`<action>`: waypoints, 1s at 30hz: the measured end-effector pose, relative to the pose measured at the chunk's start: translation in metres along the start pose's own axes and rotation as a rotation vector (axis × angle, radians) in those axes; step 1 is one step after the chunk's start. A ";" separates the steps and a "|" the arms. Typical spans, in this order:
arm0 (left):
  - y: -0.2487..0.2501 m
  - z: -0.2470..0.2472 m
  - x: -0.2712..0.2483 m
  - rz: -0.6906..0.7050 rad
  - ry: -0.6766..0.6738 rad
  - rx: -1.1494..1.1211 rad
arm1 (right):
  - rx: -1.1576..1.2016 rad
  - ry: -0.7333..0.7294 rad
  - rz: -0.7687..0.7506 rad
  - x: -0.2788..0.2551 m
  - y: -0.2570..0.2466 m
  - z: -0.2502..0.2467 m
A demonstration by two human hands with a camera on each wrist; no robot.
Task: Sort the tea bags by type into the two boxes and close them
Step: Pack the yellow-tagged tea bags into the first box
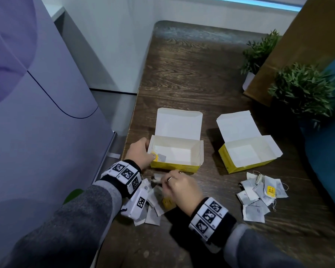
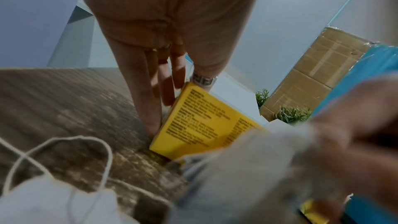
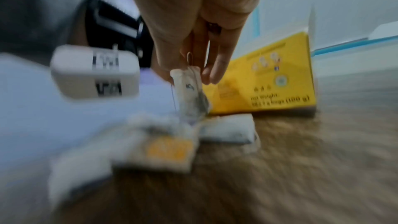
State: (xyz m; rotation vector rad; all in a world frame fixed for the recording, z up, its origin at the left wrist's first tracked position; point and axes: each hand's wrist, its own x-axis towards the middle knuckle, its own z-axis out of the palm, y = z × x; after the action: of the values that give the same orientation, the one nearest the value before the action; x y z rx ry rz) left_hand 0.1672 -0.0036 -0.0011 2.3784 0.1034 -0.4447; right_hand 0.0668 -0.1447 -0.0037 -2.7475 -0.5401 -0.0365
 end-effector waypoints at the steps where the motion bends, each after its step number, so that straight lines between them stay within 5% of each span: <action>1: 0.000 0.000 0.000 0.002 -0.003 -0.001 | 0.098 0.054 0.067 0.001 -0.001 -0.011; 4: -0.002 0.000 0.000 0.006 -0.007 -0.010 | 0.408 0.078 0.286 0.015 0.004 -0.055; 7: -0.004 0.000 0.000 0.010 -0.019 -0.013 | 0.367 0.180 0.401 0.047 0.017 -0.083; 11: -0.003 0.001 0.000 0.012 -0.013 -0.020 | 0.155 -0.144 0.557 0.089 0.031 -0.060; 15: -0.005 0.003 -0.001 0.027 -0.005 -0.040 | 0.104 -0.336 0.567 0.102 0.027 -0.028; 26: -0.006 0.005 -0.007 -0.018 -0.050 -0.098 | 0.540 -0.306 0.684 0.097 0.033 -0.014; 30: 0.000 0.002 -0.004 0.081 -0.135 0.001 | 0.698 -0.338 0.740 0.095 0.038 -0.013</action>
State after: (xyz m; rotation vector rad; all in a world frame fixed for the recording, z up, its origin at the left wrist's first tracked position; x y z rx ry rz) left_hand 0.1630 -0.0042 -0.0011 2.3365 -0.0543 -0.5648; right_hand 0.1695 -0.1475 0.0044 -2.0947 0.3624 0.6647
